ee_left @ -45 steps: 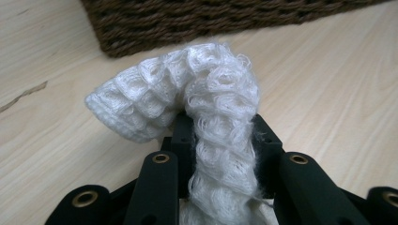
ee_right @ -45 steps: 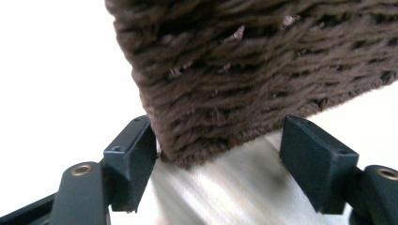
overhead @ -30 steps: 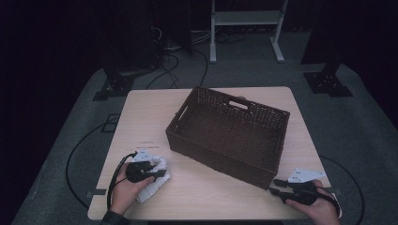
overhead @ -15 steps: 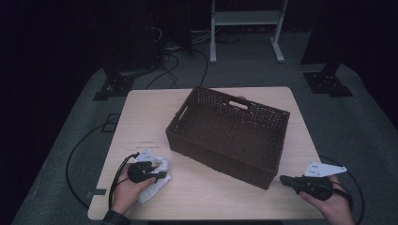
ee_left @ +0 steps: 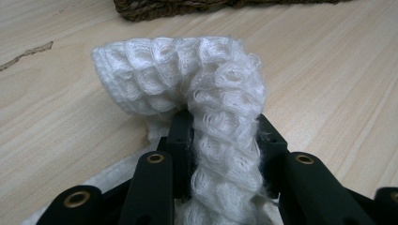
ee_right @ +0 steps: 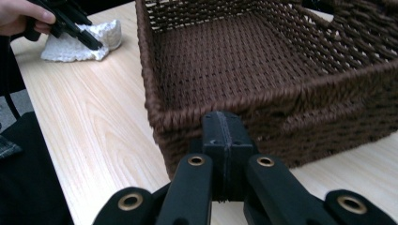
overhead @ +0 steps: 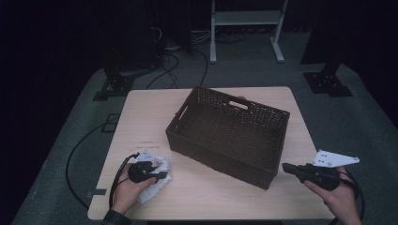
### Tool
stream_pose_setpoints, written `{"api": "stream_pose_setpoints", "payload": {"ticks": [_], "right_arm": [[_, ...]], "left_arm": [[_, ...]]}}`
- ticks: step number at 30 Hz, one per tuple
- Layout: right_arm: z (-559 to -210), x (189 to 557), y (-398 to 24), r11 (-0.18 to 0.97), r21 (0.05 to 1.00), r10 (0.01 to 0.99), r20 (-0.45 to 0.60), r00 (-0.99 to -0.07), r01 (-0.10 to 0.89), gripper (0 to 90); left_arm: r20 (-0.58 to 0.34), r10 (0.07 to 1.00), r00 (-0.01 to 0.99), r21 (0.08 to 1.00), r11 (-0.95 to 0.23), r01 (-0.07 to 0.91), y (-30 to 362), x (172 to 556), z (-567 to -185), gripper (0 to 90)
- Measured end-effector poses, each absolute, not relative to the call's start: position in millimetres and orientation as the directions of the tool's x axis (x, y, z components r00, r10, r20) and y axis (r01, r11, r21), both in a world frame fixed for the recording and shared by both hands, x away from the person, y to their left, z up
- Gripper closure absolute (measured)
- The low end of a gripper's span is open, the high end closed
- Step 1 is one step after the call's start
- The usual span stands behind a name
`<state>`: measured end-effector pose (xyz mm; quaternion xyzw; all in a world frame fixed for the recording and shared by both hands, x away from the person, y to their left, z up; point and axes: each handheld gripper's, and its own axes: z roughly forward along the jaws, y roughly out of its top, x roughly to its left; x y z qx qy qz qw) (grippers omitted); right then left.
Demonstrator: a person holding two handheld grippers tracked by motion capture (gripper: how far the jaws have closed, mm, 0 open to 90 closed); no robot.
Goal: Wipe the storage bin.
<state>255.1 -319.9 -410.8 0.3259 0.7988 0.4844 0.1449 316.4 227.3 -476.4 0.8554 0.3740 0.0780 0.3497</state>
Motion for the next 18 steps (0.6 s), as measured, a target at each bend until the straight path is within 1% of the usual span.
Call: {"api": "stream_pose_setpoints", "payload": {"ticks": [18], "right_arm": [[-409.0,268.7,-300.8,0.321,0.872,0.624,0.099,-0.775,0.37,89.7]], "left_arm": [[-0.137,0.694,0.707,0.653,-0.473,0.591,227.2,317.0,-476.6,65.4]]}}
